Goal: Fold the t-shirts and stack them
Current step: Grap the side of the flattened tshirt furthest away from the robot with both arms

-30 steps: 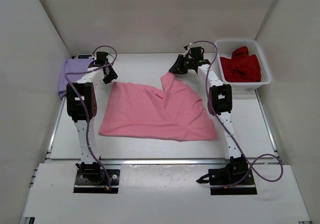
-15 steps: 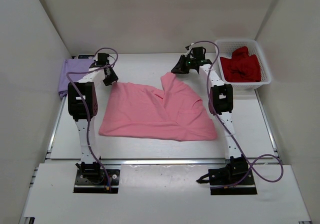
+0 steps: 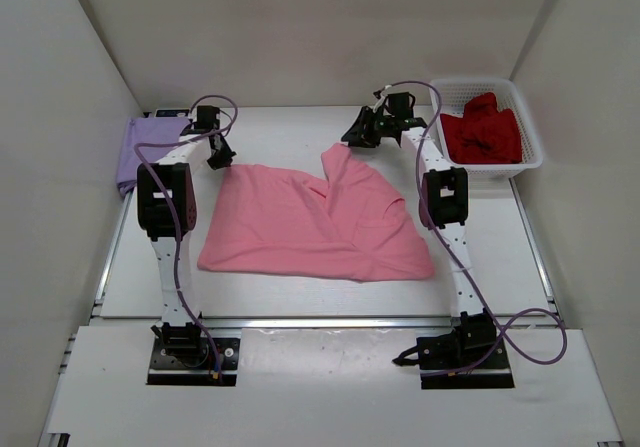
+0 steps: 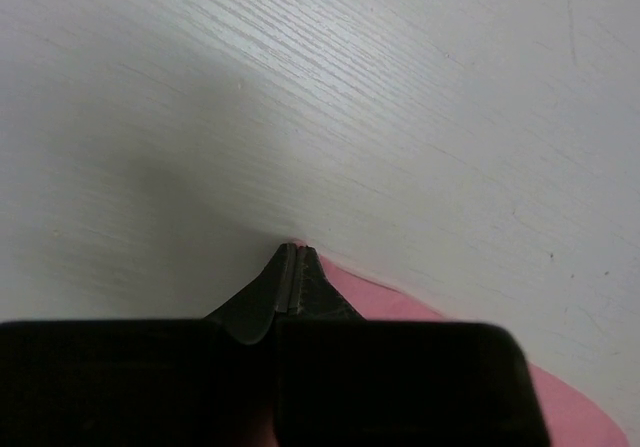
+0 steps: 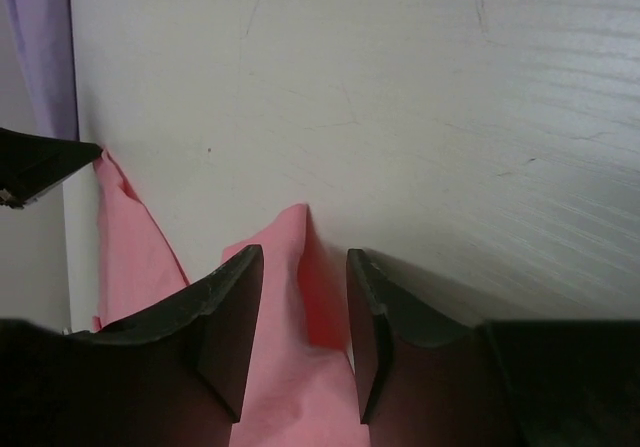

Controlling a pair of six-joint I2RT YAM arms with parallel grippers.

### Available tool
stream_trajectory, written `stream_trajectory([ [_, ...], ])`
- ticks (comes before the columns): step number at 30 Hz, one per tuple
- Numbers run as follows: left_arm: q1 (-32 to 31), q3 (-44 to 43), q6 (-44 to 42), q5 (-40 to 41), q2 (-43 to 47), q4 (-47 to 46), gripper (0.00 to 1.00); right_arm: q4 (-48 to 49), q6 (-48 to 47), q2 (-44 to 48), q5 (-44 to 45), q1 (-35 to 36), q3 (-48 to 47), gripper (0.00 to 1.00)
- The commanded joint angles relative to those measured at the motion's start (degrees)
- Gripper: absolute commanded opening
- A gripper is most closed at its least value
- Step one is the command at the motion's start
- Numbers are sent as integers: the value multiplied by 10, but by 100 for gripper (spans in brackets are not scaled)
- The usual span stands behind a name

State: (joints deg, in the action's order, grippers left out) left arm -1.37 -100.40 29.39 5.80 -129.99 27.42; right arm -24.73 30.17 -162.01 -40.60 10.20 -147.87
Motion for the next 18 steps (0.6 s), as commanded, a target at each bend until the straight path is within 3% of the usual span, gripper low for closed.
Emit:
stream_trajectory([
  [1, -7, -9, -1, 20, 24, -2, 0, 20, 4, 13, -17, 13, 3, 38],
  [6, -7, 5, -3, 25, 33, -4, 0, 49, 28, 1, -28, 26, 5, 29],
  [13, -12, 36, 1, 31, 62, -19, 0, 29, 19, 26, -32, 10, -22, 2],
  [18, -7, 71, 4, 11, 99, -34, 0, -83, -61, 96, -4, -21, -18, 0],
])
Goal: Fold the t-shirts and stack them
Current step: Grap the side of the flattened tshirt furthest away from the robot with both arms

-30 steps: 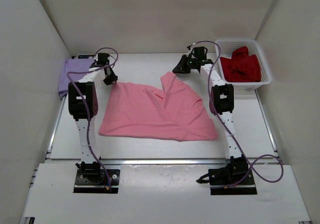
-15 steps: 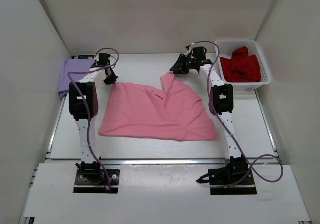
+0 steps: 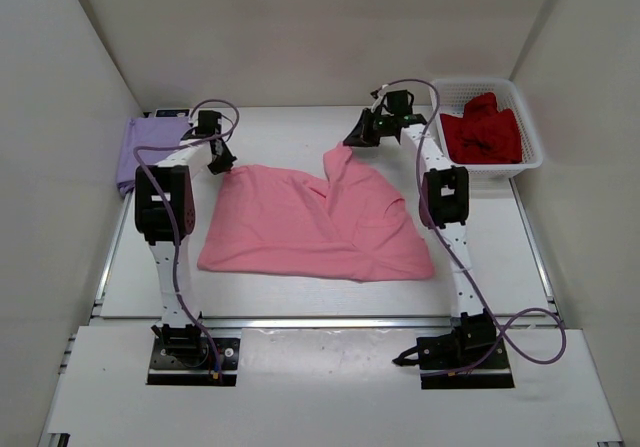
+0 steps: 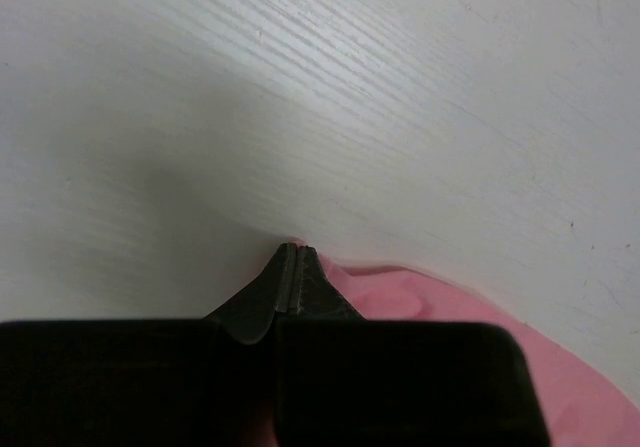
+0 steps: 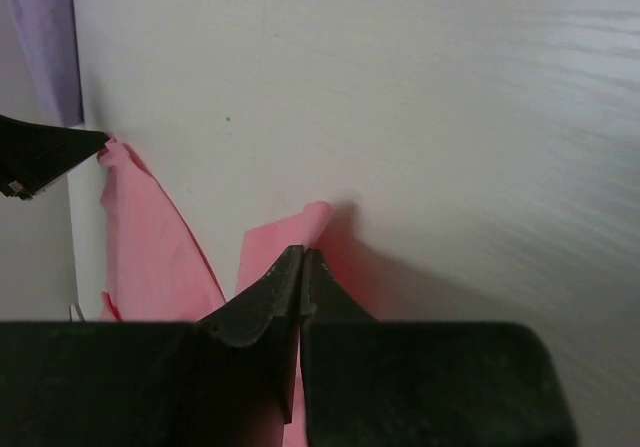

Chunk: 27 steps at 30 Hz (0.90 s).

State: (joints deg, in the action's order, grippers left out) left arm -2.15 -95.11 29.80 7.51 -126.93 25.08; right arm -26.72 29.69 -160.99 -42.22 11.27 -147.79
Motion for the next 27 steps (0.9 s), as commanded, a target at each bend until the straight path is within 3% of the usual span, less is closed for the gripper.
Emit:
stream_trajectory([
  [1, 0, 16, 2, -6, 72, -12, 0, -78, -67, 110, 19, -34, -8, 0],
  [4, -1, 33, -3, -11, 99, -16, 0, -193, -126, 159, 49, -41, 0, 0],
  [10, 15, 83, 15, -45, 153, -30, 0, -234, -186, 298, 117, -27, 163, 0],
  [15, 11, 120, 24, -58, 201, -45, 0, -128, -163, 450, 152, -16, 452, 0],
  [18, 11, 148, 23, -59, 226, -53, 0, -62, -146, 537, 161, -25, 574, 0],
  [27, 51, 271, 43, -74, 322, -80, 0, 32, -110, 708, 196, -49, 808, 0],
])
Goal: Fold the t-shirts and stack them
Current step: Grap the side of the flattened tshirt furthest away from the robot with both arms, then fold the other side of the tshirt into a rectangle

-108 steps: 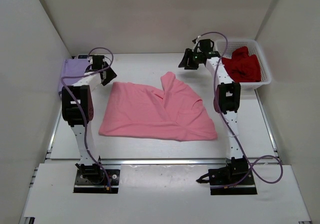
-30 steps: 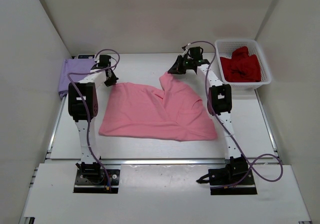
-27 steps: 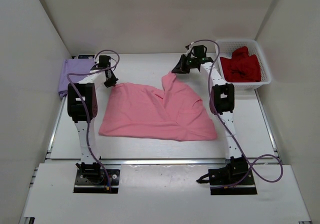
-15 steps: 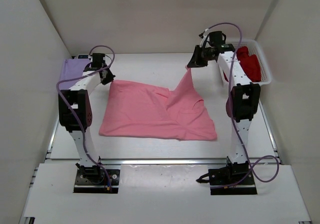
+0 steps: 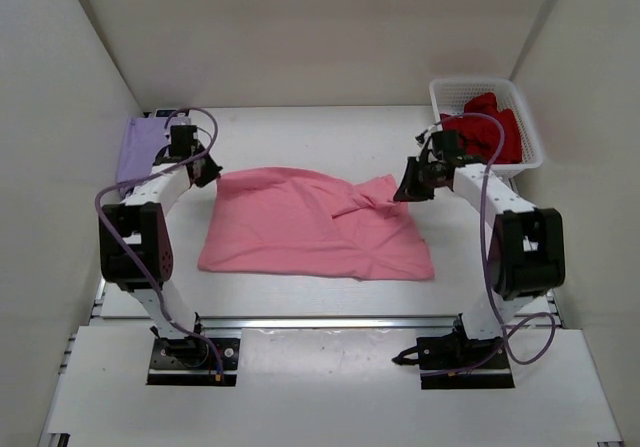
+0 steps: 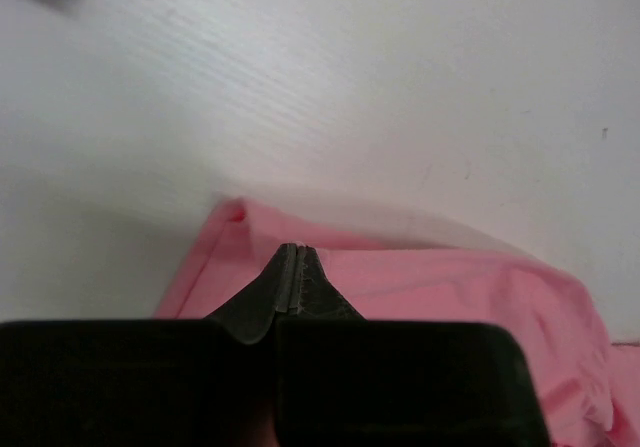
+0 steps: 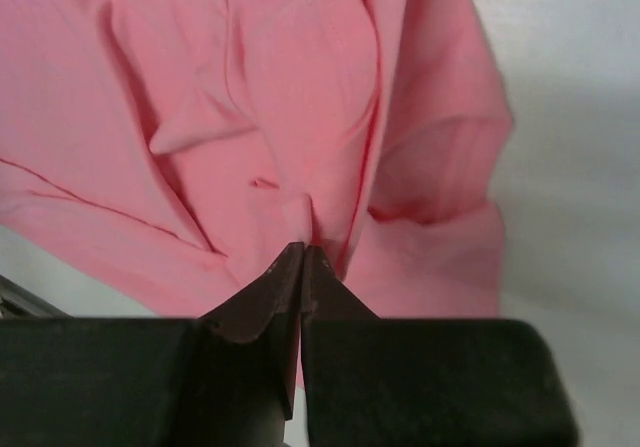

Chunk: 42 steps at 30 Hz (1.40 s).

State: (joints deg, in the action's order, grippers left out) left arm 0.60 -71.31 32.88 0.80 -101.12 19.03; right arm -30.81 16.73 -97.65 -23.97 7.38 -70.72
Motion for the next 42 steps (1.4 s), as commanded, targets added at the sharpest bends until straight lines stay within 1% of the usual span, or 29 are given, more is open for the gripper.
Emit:
stream_trajectory([
  [1, 31, 48, 7, -8, 78, -19, 0, 82, 25, 101, 18, -17, 61, 0],
  [7, 45, 107, 10, -18, 172, -15, 0, 101, 32, 219, 7, -37, 141, 0],
  [11, 44, 164, 12, -20, 242, -16, 0, 78, 18, 285, 15, -36, 177, 0],
  [13, 41, 184, 12, -10, 269, -15, 0, 73, 21, 314, 16, -42, 213, 0],
  [15, 42, 218, 9, 3, 304, -18, 0, 85, 19, 340, -5, -40, 253, 0],
  [17, 44, 240, 4, 12, 325, -24, 0, 96, 27, 373, 8, -37, 304, 0],
  [19, 39, 259, -4, 28, 343, -16, 0, 87, 23, 387, 6, -40, 330, 0],
  [24, 53, 314, 6, -2, 345, -25, 1, 90, 38, 430, 11, -50, 386, 0],
  [26, 61, 317, 11, -12, 326, -23, 2, 85, 44, 438, 17, -36, 404, 0],
  [28, 66, 313, 22, -48, 298, -21, 0, 73, 51, 445, 47, -28, 411, 0],
  [31, 85, 322, 34, -74, 293, -29, 0, 56, 63, 458, 44, -43, 428, 0],
  [34, 92, 336, 37, -73, 307, -36, 1, 39, 83, 482, 78, -42, 429, 0],
  [35, 91, 336, 34, -73, 305, -31, 5, 37, 88, 486, 90, -41, 429, 1],
  [36, 89, 338, 31, -75, 300, -31, 12, 36, 90, 483, 92, -45, 429, 0],
  [37, 89, 337, 29, -82, 293, -26, 18, 33, 88, 484, 94, -49, 430, 5],
  [38, 89, 337, 29, -89, 287, -21, 28, 30, 90, 482, 90, -48, 430, 15],
  [39, 93, 339, 31, -95, 284, -19, 39, 31, 87, 479, 93, -46, 432, 20],
  [40, 104, 341, 37, -101, 287, -19, 42, 35, 85, 477, 95, -42, 426, 21],
  [42, 111, 341, 46, -82, 311, -25, 57, 41, 75, 475, 91, -43, 411, 29],
])
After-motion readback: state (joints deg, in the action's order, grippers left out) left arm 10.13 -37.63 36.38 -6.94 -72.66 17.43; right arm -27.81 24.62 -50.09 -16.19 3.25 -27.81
